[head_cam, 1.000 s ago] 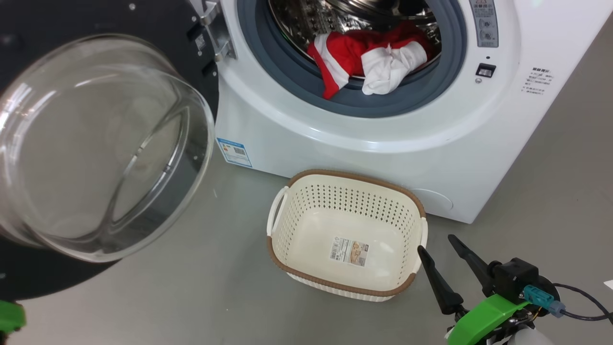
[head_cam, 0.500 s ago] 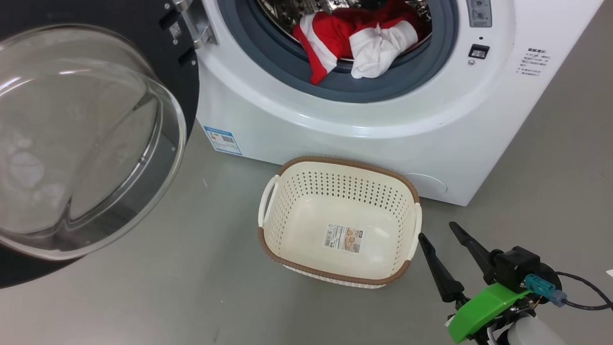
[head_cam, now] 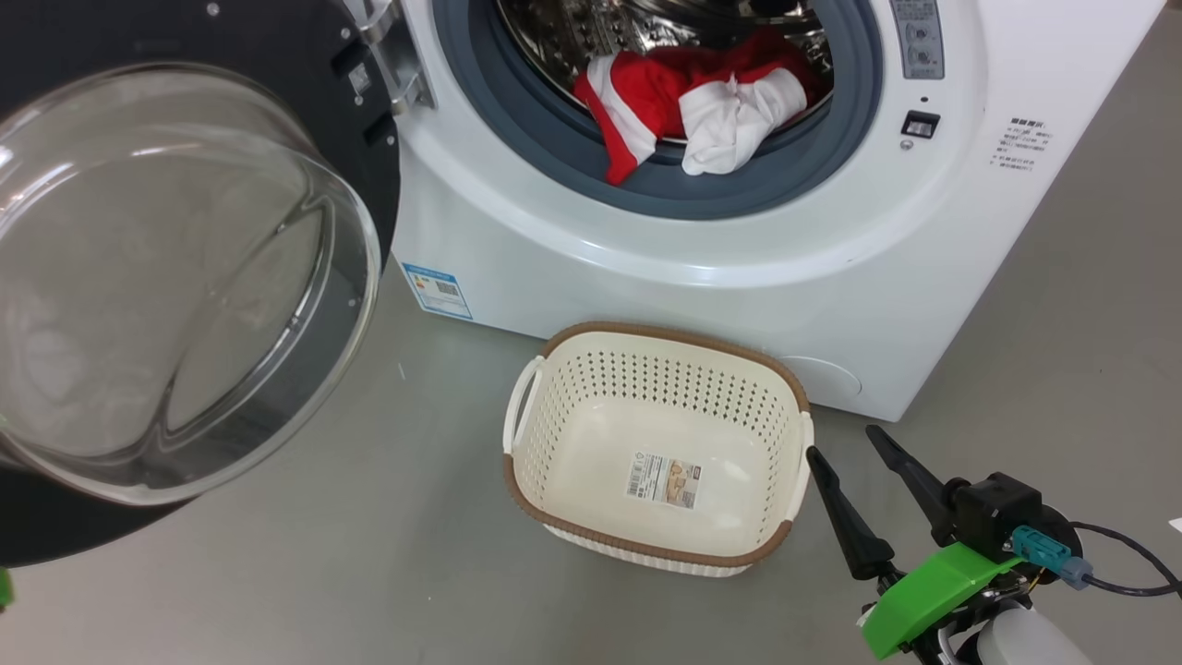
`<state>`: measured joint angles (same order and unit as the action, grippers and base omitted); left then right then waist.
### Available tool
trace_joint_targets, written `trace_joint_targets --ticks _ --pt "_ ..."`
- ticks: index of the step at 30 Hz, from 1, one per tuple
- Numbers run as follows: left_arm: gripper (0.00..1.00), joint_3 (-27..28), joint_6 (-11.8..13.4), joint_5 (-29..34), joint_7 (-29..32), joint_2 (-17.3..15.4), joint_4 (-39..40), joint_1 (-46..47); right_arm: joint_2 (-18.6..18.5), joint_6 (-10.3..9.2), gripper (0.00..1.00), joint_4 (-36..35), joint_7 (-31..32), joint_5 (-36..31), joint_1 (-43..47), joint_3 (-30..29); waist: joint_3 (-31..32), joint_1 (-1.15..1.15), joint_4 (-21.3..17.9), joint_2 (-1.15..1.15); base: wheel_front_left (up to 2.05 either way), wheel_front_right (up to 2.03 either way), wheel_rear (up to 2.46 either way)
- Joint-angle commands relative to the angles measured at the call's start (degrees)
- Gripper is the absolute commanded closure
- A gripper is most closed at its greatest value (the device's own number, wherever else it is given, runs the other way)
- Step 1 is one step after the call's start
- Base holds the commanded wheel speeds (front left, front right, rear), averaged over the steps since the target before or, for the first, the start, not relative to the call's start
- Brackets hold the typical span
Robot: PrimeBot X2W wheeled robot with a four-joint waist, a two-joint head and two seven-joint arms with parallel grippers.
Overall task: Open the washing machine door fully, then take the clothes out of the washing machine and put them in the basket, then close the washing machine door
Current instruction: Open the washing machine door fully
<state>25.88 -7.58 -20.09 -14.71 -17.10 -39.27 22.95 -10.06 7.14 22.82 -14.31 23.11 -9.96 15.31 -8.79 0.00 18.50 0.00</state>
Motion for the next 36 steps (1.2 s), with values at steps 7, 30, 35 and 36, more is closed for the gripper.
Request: trace_joint_targets --ticks 7,30,35,36 --pt "1.0 -0.8 0.1 -2.2 -0.3 0.1 7.2 -6.4 0.4 0.35 0.0 -1.2 -0.7 0.0 0.4 0.8 2.5 0.0 0.6 0.0 0.0 0.0 0.0" --pt "0.0 -17.0 0.1 -8.4 -0.3 3.5 26.1 -21.4 1.4 0.35 0.0 -2.5 -0.7 0.2 1.5 -1.0 4.5 0.0 -5.4 0.0 0.0 0.0 0.0" --pt "0.0 -20.0 0.1 -8.5 -0.3 3.4 28.0 -22.6 1.5 0.35 0.0 -2.9 -0.7 0.1 2.1 -2.3 4.7 0.0 -8.4 0.0 0.0 0.0 0.0" --pt "0.0 -20.0 0.1 -8.5 -0.3 3.4 28.0 -22.6 1.5 0.35 0.0 -2.9 -0.7 0.1 2.1 -2.3 4.7 0.0 -8.4 0.0 0.0 0.0 0.0"
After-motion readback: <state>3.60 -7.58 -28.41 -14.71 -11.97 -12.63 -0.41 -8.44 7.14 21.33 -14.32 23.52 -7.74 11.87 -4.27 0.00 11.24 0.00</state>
